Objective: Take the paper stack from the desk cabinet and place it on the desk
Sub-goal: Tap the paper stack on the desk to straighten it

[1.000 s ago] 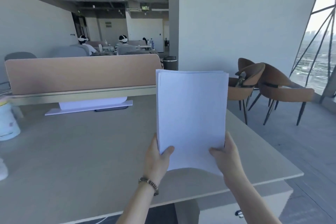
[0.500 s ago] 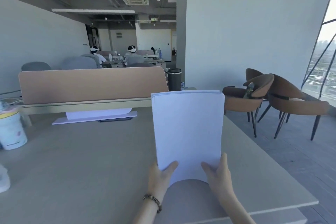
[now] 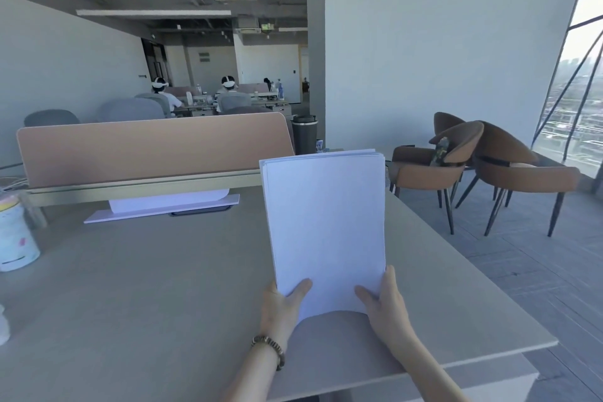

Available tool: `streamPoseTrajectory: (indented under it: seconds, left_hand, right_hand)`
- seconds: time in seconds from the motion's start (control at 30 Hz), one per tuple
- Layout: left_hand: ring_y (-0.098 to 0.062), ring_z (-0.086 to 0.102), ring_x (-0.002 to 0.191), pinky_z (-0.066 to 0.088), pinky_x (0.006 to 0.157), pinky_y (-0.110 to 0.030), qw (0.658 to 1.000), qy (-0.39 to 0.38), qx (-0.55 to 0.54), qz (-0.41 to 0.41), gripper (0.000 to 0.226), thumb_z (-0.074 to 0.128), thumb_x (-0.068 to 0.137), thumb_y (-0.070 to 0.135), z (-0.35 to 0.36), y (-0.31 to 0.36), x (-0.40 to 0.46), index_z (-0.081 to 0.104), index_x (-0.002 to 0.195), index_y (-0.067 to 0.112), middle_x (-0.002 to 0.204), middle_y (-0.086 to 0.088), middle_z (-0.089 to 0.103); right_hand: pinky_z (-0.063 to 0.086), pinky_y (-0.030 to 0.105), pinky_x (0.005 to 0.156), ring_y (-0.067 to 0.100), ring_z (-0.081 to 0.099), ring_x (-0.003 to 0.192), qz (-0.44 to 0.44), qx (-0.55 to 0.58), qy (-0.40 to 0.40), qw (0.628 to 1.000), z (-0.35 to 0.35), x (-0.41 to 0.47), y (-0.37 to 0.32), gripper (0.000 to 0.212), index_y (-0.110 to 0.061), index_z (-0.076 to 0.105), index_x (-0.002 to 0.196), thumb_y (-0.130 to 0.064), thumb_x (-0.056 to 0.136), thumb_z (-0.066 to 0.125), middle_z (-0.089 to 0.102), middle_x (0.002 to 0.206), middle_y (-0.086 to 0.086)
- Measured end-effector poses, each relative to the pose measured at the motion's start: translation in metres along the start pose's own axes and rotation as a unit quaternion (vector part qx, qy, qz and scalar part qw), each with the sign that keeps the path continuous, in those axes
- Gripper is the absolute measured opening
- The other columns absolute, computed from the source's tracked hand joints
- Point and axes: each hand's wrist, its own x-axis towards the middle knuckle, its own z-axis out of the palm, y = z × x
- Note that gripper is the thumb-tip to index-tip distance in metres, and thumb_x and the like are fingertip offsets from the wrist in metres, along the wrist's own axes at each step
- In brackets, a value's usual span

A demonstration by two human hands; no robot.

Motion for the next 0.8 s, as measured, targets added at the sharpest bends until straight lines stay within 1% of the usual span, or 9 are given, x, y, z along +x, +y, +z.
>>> streamPoseTrajectory:
  seconds: [0.1,0.2,0.27,0.33,0.47,0.57,0.67,0.73,0.8]
  left_hand:
    - [0.012,0.067,0.081,0.047,0.063,-0.001,0.999,-0.030,0.018,-0.005,0.023,0.081,0.078,0.015,0.001,0.001,0.002,0.071,0.097,0.021,0.096,0.010,0.075]
    - [0.014,0.066,0.083,0.046,0.061,-0.001,0.996,-0.073,0.058,0.001,0.024,0.082,0.077,0.018,0.009,0.007,0.005,0.068,0.091,0.031,0.093,0.020,0.072]
    - [0.015,0.064,0.078,0.046,0.058,0.000,0.992,-0.101,0.074,-0.006,0.025,0.081,0.078,0.016,0.018,0.013,0.008,0.068,0.094,0.029,0.093,0.016,0.073]
    - [0.009,0.066,0.080,0.047,0.057,-0.003,0.990,-0.118,0.076,-0.027,0.023,0.081,0.077,0.015,0.032,0.014,0.014,0.071,0.095,0.023,0.095,0.009,0.075]
    - [-0.004,0.070,0.077,0.050,0.060,-0.017,0.985,-0.119,0.110,-0.065,0.030,0.086,0.070,0.022,0.061,0.012,0.023,0.073,0.095,0.014,0.092,0.003,0.077]
    - [-0.014,0.072,0.080,0.055,0.067,-0.025,0.981,-0.112,0.140,-0.078,0.036,0.087,0.062,0.027,0.085,0.012,0.034,0.071,0.091,0.013,0.090,0.001,0.077]
    - [-0.017,0.070,0.077,0.057,0.066,-0.030,0.970,-0.108,0.205,-0.072,0.044,0.083,0.059,0.036,0.107,0.016,0.045,0.067,0.090,0.009,0.086,0.000,0.074]
    - [-0.020,0.065,0.072,0.054,0.067,-0.031,0.964,-0.105,0.237,-0.063,0.045,0.080,0.064,0.039,0.121,0.014,0.053,0.062,0.091,0.008,0.084,0.000,0.069]
    - [-0.024,0.065,0.077,0.055,0.071,-0.034,0.956,-0.083,0.279,-0.042,0.049,0.076,0.069,0.043,0.136,0.012,0.059,0.054,0.097,0.010,0.089,0.000,0.067]
  right_hand:
    - [0.046,0.024,0.066,0.017,0.067,0.087,0.013,0.012,-0.003,1.000,-0.006,-0.003,-0.002,0.024,-0.013,0.044,0.106,-0.005,0.091,0.061,0.067,0.099,-0.007]
    - [0.047,0.027,0.065,0.014,0.066,0.083,0.043,0.023,-0.007,0.999,-0.024,0.004,-0.001,0.026,-0.018,0.048,0.102,-0.004,0.087,0.064,0.067,0.098,-0.002]
    - [0.050,0.031,0.068,0.015,0.065,0.083,0.066,0.022,-0.024,0.997,-0.040,0.013,-0.001,0.027,-0.018,0.051,0.101,-0.004,0.086,0.066,0.066,0.098,0.000]
    - [0.053,0.034,0.072,0.019,0.066,0.088,0.094,0.025,-0.051,0.994,-0.056,0.025,-0.001,0.029,-0.018,0.055,0.105,-0.003,0.084,0.067,0.068,0.103,0.002]
    - [0.051,0.026,0.063,0.017,0.069,0.084,0.120,0.011,-0.080,0.989,-0.079,0.049,0.005,0.035,-0.010,0.061,0.111,-0.002,0.077,0.069,0.073,0.106,0.007]
    - [0.050,0.028,0.065,0.018,0.067,0.085,0.130,-0.019,-0.064,0.989,-0.089,0.069,0.012,0.032,-0.011,0.064,0.105,-0.004,0.075,0.069,0.072,0.101,0.006]
    - [0.049,0.029,0.065,0.021,0.065,0.080,0.148,-0.071,-0.060,0.985,-0.097,0.093,0.023,0.028,-0.008,0.068,0.101,-0.006,0.073,0.068,0.070,0.091,0.006]
    - [0.051,0.031,0.067,0.024,0.064,0.079,0.162,-0.094,-0.050,0.981,-0.101,0.109,0.031,0.025,-0.006,0.069,0.096,-0.007,0.070,0.069,0.068,0.087,0.007]
    - [0.056,0.038,0.076,0.029,0.067,0.087,0.167,-0.106,-0.032,0.980,-0.105,0.123,0.040,0.033,-0.007,0.069,0.095,-0.012,0.063,0.069,0.070,0.091,0.009]
